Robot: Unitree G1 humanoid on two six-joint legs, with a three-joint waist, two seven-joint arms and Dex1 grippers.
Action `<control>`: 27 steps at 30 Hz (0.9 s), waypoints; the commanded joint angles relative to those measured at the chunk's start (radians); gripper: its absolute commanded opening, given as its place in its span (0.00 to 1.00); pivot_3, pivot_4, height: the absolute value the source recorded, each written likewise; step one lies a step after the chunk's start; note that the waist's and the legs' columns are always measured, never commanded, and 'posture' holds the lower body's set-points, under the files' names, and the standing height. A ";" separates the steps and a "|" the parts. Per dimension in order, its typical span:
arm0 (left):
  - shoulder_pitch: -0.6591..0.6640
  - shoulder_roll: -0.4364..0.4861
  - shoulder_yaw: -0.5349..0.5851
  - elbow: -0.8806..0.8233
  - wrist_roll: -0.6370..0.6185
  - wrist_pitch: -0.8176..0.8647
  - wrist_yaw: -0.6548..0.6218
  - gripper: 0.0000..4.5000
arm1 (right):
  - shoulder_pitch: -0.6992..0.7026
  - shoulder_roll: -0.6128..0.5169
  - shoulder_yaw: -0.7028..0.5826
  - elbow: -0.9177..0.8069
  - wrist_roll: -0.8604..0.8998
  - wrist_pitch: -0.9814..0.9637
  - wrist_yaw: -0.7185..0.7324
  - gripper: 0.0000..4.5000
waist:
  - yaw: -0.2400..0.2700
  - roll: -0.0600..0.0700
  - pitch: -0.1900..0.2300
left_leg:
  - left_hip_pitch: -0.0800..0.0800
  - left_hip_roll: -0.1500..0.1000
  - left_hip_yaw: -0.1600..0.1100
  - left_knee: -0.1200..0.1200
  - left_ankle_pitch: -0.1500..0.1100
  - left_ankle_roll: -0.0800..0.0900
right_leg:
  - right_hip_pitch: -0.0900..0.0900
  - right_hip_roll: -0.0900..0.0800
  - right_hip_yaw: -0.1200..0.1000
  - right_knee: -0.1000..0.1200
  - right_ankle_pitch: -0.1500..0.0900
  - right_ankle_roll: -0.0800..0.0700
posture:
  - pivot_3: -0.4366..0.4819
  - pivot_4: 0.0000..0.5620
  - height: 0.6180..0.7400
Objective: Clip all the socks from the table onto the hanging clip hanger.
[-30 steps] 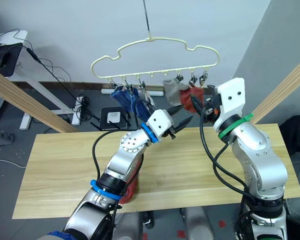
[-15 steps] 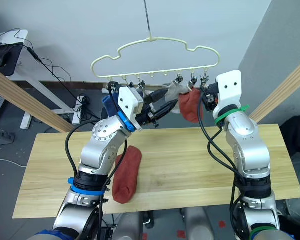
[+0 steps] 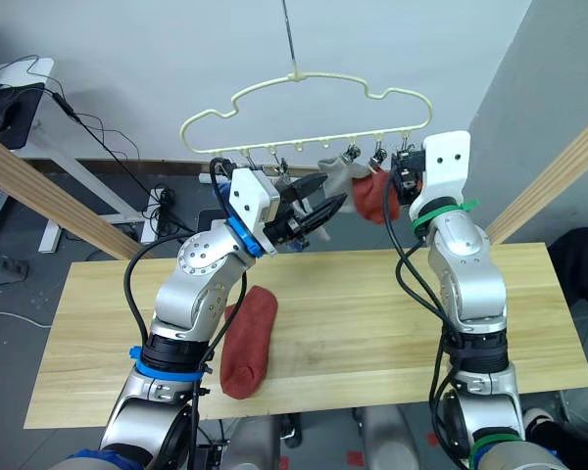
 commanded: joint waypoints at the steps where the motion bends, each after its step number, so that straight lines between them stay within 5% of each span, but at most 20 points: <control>1: -0.010 0.001 -0.001 -0.040 -0.005 -0.020 -0.009 0.53 | -0.019 0.022 -0.029 -0.070 0.031 0.017 -0.016 0.65 | 0.000 0.000 0.000 | 0.000 0.000 0.000 0.000 0.000 0.000 | 0.000 0.000 0.000 0.000 0.000 0.000 | 0.29 0.62 1.00; 21: -0.005 0.002 -0.008 -0.036 0.005 -0.025 -0.021 0.53 | -0.047 0.115 -0.078 -0.150 0.140 0.115 -0.074 0.65 | -0.001 0.000 0.000 | 0.000 0.000 0.000 0.000 0.000 0.000 | 0.000 0.000 0.000 0.001 0.000 0.000 | 0.28 0.61 1.00; 27: 0.001 0.005 -0.008 -0.036 0.011 -0.026 -0.022 0.54 | -0.049 0.119 -0.082 -0.143 0.156 0.113 -0.072 0.21 | -0.001 0.000 0.000 | 0.000 0.000 0.000 0.000 0.000 0.000 | 0.000 0.000 0.000 0.001 0.000 0.000 | 0.28 0.60 1.00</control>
